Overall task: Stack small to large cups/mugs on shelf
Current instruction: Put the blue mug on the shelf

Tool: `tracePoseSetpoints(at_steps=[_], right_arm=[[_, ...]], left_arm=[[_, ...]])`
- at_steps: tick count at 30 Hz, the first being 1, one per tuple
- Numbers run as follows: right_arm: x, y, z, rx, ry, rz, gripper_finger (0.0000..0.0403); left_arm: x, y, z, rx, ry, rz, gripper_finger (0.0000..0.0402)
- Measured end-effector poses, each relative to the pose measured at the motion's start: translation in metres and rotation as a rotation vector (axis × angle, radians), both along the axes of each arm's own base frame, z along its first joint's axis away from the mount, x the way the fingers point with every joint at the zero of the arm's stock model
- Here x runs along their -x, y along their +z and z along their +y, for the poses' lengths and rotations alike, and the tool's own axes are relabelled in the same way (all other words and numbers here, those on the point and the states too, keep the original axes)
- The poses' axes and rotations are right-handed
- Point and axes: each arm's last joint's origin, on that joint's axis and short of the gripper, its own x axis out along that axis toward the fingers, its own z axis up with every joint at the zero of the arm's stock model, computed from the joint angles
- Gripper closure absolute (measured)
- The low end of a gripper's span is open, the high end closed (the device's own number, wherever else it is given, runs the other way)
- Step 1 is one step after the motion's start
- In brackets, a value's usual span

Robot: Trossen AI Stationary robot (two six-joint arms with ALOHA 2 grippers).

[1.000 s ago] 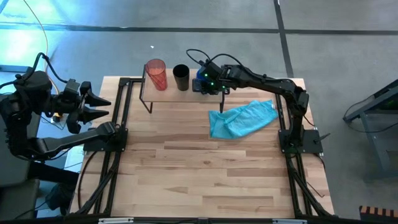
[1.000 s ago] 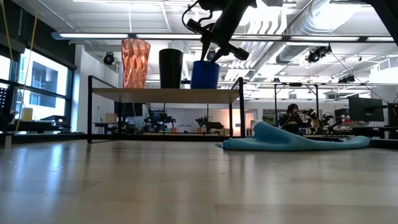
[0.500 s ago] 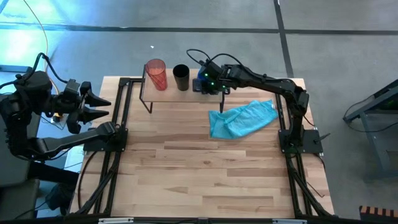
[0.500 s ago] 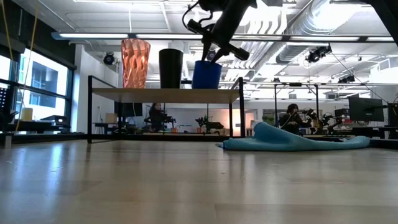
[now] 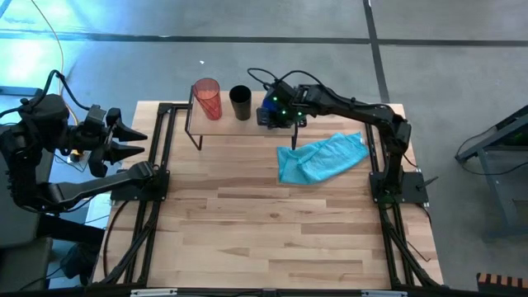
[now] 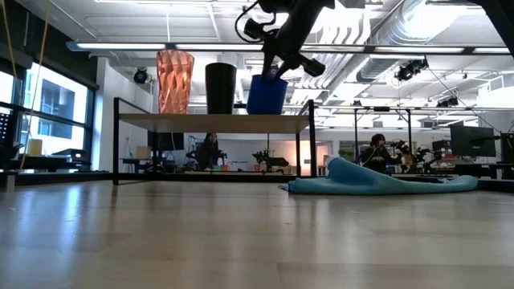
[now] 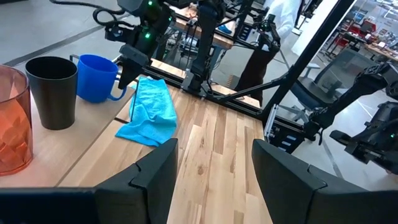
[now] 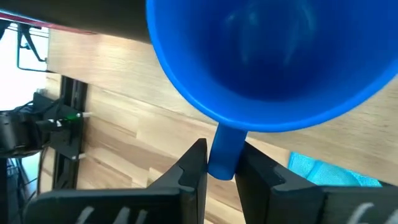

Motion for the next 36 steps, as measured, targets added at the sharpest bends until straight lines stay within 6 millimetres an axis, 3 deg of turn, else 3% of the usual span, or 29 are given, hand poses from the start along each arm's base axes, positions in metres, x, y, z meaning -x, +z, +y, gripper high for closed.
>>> tracePoseSetpoints(at_steps=[12, 22, 36], right_arm=[[0.016, 0.036, 0.000, 0.015, 0.021, 0.034, 0.0350], [0.022, 0.038, -0.004, -0.008, 0.082, 0.050, 0.0350], [0.016, 0.023, -0.015, -0.018, 0.152, 0.090, 0.0351]], left_arm=[[0.000, 0.000, 0.000, 0.014, 0.006, -0.006, 0.0208], [0.000, 0.002, 0.000, 0.004, 0.005, -0.017, 0.0208], [-0.001, 0.003, 0.001, 0.006, 0.008, -0.029, 0.0208]])
